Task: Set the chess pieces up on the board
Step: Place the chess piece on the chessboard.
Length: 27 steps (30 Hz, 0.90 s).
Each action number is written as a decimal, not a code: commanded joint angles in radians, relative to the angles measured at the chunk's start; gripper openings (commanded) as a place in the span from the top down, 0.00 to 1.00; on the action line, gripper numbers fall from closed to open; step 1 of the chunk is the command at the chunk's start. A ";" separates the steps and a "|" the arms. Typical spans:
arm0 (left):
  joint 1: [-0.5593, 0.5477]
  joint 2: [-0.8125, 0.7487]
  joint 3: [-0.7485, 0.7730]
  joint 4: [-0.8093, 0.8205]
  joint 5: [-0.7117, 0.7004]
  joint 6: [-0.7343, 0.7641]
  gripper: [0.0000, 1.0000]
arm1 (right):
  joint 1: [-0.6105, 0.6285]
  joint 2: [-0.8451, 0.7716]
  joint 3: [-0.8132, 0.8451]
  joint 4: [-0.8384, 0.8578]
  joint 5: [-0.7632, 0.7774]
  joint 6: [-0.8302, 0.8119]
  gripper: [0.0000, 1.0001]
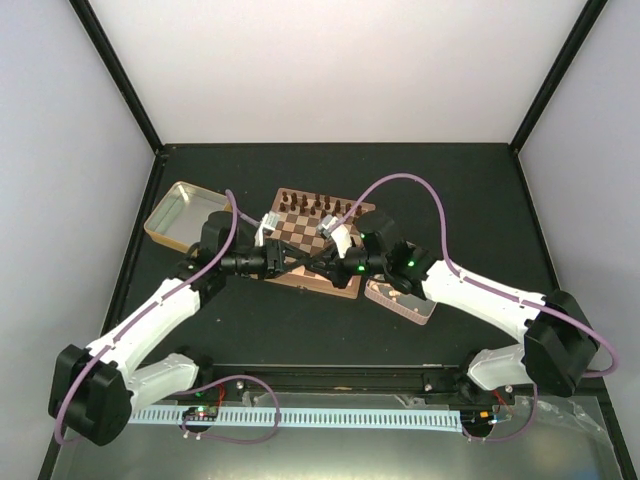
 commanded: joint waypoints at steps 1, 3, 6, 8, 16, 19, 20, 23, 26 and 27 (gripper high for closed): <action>-0.018 0.009 -0.008 0.120 0.066 -0.117 0.79 | 0.016 0.007 0.022 0.043 0.006 -0.027 0.97; -0.019 0.013 -0.002 0.097 0.060 -0.114 0.79 | 0.017 0.009 0.024 0.040 0.012 -0.032 0.97; -0.020 0.024 0.012 0.045 0.046 -0.083 0.77 | 0.020 0.012 0.030 0.036 0.015 -0.040 0.97; -0.020 0.034 0.011 0.033 0.045 -0.072 0.77 | 0.024 0.014 0.037 0.030 0.018 -0.048 0.97; -0.022 0.020 0.021 0.061 0.044 -0.073 0.92 | 0.024 -0.047 0.008 0.061 0.060 0.050 0.84; -0.022 -0.004 0.012 0.129 0.040 -0.154 0.92 | 0.023 -0.134 -0.050 0.152 0.074 0.154 0.73; -0.021 -0.011 0.007 0.162 0.038 -0.197 0.92 | 0.024 -0.159 -0.073 0.191 0.072 0.190 0.70; -0.022 -0.029 -0.019 0.333 0.031 -0.356 0.92 | 0.024 -0.215 -0.131 0.315 0.088 0.353 0.58; -0.022 -0.040 -0.016 0.444 0.013 -0.478 0.93 | 0.023 -0.231 -0.145 0.398 0.151 0.534 0.55; -0.021 -0.044 -0.010 0.464 0.005 -0.509 0.93 | 0.024 -0.238 -0.149 0.403 0.189 0.586 0.54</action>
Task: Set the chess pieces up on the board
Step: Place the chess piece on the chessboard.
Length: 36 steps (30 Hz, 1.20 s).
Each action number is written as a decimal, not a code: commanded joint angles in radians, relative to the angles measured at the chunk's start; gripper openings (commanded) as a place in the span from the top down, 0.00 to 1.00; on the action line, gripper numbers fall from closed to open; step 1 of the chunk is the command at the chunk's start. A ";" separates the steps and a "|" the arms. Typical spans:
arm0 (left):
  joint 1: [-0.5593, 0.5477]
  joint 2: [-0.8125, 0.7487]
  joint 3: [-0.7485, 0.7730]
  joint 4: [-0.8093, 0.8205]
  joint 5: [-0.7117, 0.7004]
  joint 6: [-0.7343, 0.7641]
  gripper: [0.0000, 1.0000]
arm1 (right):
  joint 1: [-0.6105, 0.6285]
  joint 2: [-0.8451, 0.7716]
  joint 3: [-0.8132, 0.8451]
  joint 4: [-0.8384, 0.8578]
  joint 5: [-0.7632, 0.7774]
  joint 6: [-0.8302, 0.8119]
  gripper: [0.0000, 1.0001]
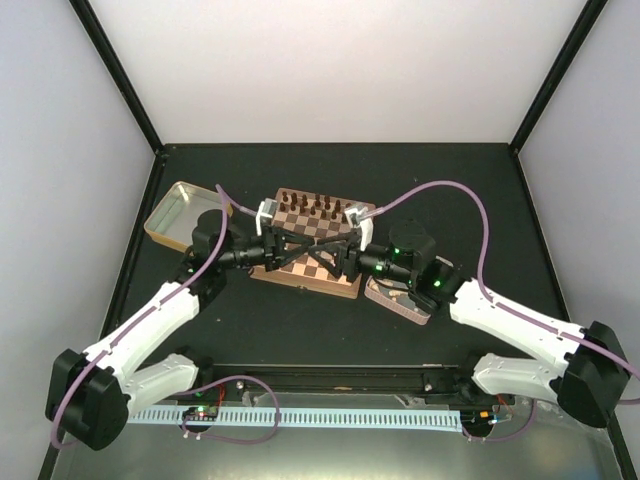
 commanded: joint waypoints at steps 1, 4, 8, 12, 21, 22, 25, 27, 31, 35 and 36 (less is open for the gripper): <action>-0.004 -0.030 0.014 0.216 -0.021 -0.224 0.93 | 0.005 -0.031 -0.030 0.185 0.138 0.320 0.54; -0.004 -0.043 0.026 0.251 -0.042 -0.292 0.93 | 0.005 -0.058 -0.061 0.218 0.181 0.415 0.53; -0.004 -0.053 0.019 0.297 -0.059 -0.355 0.94 | 0.006 -0.051 -0.044 0.203 0.143 0.464 0.53; -0.004 -0.056 0.011 0.318 -0.067 -0.383 0.93 | 0.005 -0.020 -0.041 0.270 0.091 0.504 0.56; -0.004 -0.070 -0.013 0.326 -0.073 -0.406 0.94 | 0.006 0.009 -0.014 0.293 0.111 0.528 0.71; -0.004 -0.072 -0.015 0.325 -0.072 -0.406 0.94 | 0.006 0.013 -0.009 0.294 0.111 0.530 0.72; -0.004 -0.076 -0.024 0.323 -0.076 -0.406 0.94 | 0.005 0.027 0.006 0.291 0.102 0.533 0.78; -0.004 -0.076 -0.029 0.326 -0.077 -0.406 0.93 | 0.005 0.033 0.014 0.291 0.091 0.535 0.82; -0.004 -0.077 -0.033 0.322 -0.084 -0.398 0.93 | 0.005 0.036 0.024 0.283 0.076 0.537 0.92; -0.003 -0.084 -0.034 0.267 -0.103 -0.352 0.90 | 0.006 0.034 0.047 0.212 0.072 0.521 0.97; -0.001 -0.087 -0.032 0.250 -0.110 -0.336 0.86 | 0.006 0.032 0.050 0.191 0.073 0.515 0.98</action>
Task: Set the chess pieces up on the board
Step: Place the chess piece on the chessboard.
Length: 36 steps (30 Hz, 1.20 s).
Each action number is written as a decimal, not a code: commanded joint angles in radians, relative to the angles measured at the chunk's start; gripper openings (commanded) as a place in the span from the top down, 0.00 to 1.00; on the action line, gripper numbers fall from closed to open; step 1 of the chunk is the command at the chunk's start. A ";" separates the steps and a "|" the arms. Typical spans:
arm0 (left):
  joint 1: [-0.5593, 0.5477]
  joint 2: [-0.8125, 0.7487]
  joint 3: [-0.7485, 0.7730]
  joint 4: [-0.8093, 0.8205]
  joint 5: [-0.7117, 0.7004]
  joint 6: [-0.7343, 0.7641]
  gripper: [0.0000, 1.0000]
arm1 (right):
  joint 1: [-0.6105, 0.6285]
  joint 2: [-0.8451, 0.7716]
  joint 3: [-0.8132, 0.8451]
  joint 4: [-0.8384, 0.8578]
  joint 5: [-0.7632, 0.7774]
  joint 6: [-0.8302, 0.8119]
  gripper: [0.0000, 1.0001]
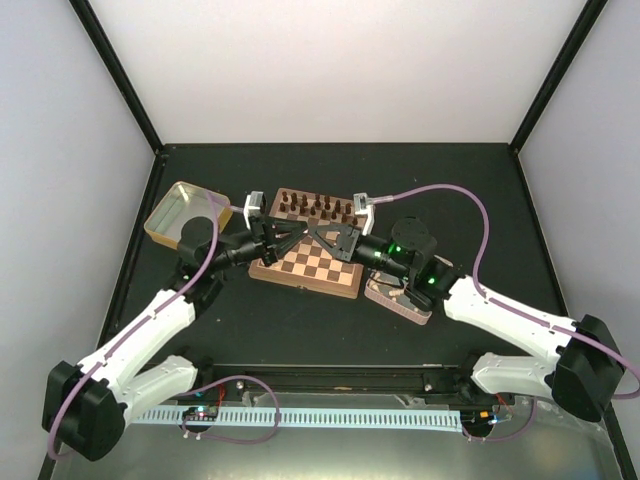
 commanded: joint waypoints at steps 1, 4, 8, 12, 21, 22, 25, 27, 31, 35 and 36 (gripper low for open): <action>0.000 -0.027 0.003 -0.056 -0.033 0.057 0.83 | 0.005 -0.005 0.052 -0.073 -0.010 -0.022 0.98; 0.008 -0.036 0.007 -0.139 -0.052 0.127 0.71 | 0.004 -0.015 0.068 -0.191 0.013 -0.061 0.99; 0.036 -0.070 0.010 -0.298 -0.100 0.278 0.49 | 0.005 -0.006 0.115 -0.439 0.074 -0.144 0.99; 0.071 -0.116 0.011 -0.504 -0.206 0.459 0.37 | 0.003 0.051 0.145 -0.667 0.145 -0.240 0.99; 0.090 -0.242 0.035 -0.878 -0.499 0.910 0.30 | 0.004 0.356 0.350 -1.127 0.303 -0.441 0.99; 0.091 -0.250 0.047 -0.909 -0.517 0.940 0.30 | 0.004 0.383 0.376 -1.164 0.330 -0.453 0.99; 0.091 -0.261 0.070 -0.962 -0.544 1.012 0.30 | 0.004 0.465 0.446 -1.257 0.385 -0.477 0.99; 0.091 -0.263 0.081 -0.992 -0.566 1.037 0.30 | 0.005 0.511 0.487 -1.297 0.402 -0.489 0.99; 0.092 -0.268 0.083 -1.007 -0.574 1.066 0.30 | 0.005 0.586 0.548 -1.352 0.419 -0.505 0.98; 0.092 -0.268 0.083 -1.013 -0.572 1.083 0.29 | 0.005 0.648 0.595 -1.373 0.422 -0.528 0.97; 0.092 -0.267 0.083 -1.016 -0.572 1.086 0.29 | 0.004 0.661 0.608 -1.378 0.427 -0.531 0.96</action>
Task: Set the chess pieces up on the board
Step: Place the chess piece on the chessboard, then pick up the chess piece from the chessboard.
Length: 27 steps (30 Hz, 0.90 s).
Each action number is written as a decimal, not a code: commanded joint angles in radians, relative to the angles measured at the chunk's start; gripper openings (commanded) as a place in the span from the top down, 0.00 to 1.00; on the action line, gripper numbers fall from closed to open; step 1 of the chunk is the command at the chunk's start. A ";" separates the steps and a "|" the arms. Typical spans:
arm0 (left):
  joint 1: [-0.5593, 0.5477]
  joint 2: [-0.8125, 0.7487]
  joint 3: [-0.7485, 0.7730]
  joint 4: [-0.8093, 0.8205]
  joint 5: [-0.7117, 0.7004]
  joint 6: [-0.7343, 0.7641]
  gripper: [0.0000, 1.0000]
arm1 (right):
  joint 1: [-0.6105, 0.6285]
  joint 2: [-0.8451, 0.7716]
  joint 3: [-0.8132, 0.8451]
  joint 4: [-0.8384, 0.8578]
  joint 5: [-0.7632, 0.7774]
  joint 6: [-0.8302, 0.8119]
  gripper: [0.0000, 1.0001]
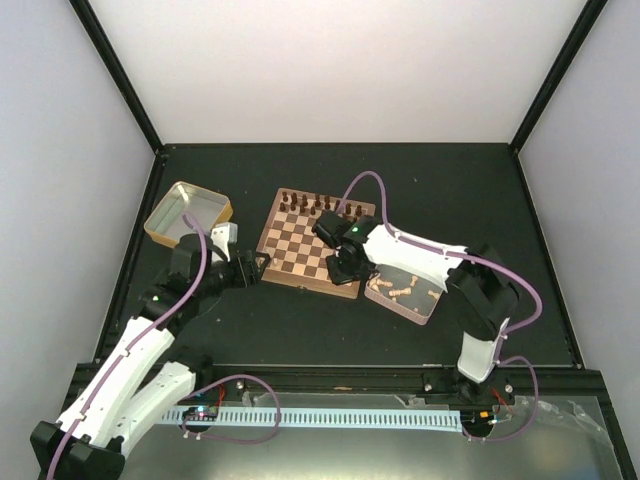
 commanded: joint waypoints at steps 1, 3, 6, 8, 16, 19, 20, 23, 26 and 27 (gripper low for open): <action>0.006 -0.011 0.045 -0.040 -0.027 0.057 0.29 | 0.004 0.048 0.063 -0.077 0.049 -0.041 0.95; 0.006 -0.010 0.046 -0.042 -0.028 0.061 0.29 | 0.005 0.067 0.083 -0.084 0.057 -0.048 0.93; 0.006 -0.008 0.046 -0.045 -0.036 0.056 0.29 | 0.003 0.089 0.103 -0.084 0.072 -0.058 0.86; 0.006 -0.011 0.045 -0.047 -0.046 0.049 0.29 | 0.000 0.101 0.111 -0.078 0.066 -0.065 0.83; 0.006 -0.014 0.051 -0.042 -0.049 0.041 0.30 | -0.002 0.100 0.095 -0.041 0.057 -0.056 0.73; 0.006 -0.010 0.052 -0.043 -0.044 0.041 0.29 | -0.002 0.094 0.074 -0.023 0.051 -0.051 0.73; 0.006 -0.009 0.052 -0.043 -0.042 0.041 0.30 | -0.002 0.094 0.069 -0.017 0.051 -0.048 0.73; 0.006 -0.007 0.052 -0.043 -0.040 0.040 0.30 | -0.002 0.101 0.061 -0.004 0.060 -0.042 0.75; 0.006 -0.005 0.055 -0.043 -0.039 0.039 0.30 | -0.004 0.109 0.057 0.005 0.077 -0.032 0.79; 0.006 -0.004 0.057 -0.043 -0.039 0.039 0.29 | -0.003 0.110 0.055 0.007 0.082 -0.029 0.80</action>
